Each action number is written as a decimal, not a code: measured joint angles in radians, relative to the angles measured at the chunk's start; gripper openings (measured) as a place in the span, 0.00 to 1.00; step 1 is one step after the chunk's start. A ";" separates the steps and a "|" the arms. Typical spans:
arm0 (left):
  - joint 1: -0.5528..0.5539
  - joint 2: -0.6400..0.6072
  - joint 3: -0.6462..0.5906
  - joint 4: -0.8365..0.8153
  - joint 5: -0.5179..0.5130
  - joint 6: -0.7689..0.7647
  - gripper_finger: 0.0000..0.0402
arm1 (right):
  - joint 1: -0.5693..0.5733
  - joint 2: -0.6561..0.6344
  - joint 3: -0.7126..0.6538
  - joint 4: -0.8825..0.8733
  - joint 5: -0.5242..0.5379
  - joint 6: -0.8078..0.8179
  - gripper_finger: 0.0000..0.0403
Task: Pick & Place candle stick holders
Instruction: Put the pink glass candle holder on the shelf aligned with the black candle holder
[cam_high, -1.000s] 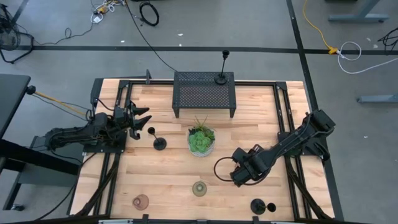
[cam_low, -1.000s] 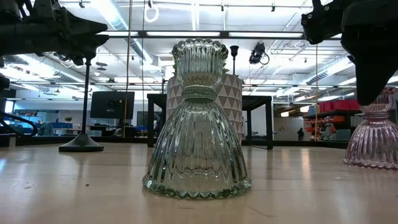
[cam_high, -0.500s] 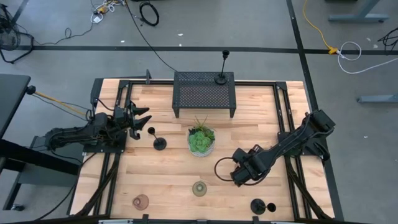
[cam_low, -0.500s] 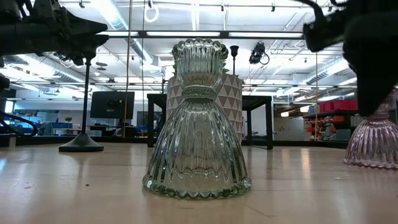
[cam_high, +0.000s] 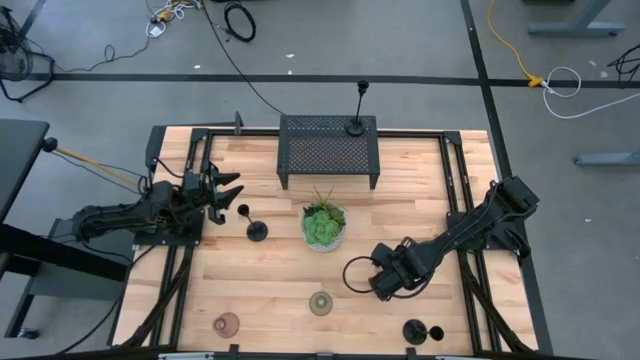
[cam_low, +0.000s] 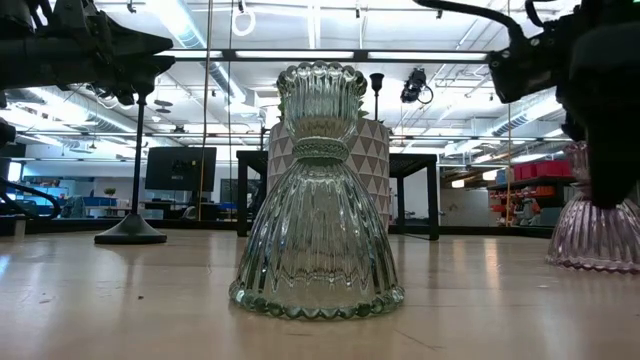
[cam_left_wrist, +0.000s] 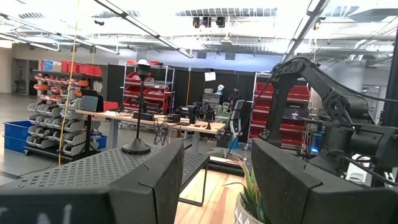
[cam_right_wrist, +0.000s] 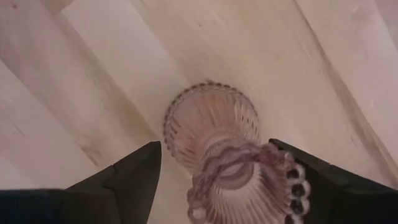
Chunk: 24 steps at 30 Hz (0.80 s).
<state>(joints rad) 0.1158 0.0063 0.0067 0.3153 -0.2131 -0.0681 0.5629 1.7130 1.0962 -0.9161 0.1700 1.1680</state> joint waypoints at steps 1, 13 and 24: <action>0.000 0.000 0.000 0.000 0.000 0.000 0.47 | 0.000 0.000 0.000 0.000 0.002 -0.003 0.73; 0.000 0.000 0.000 0.000 0.000 0.000 0.47 | -0.001 0.000 0.000 0.021 0.006 -0.006 0.73; 0.000 0.000 0.000 0.000 0.000 0.000 0.47 | -0.001 0.000 0.000 0.033 0.046 -0.032 0.70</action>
<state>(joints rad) 0.1158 0.0063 0.0067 0.3153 -0.2131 -0.0677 0.5620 1.7130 1.0962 -0.8830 0.2159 1.1357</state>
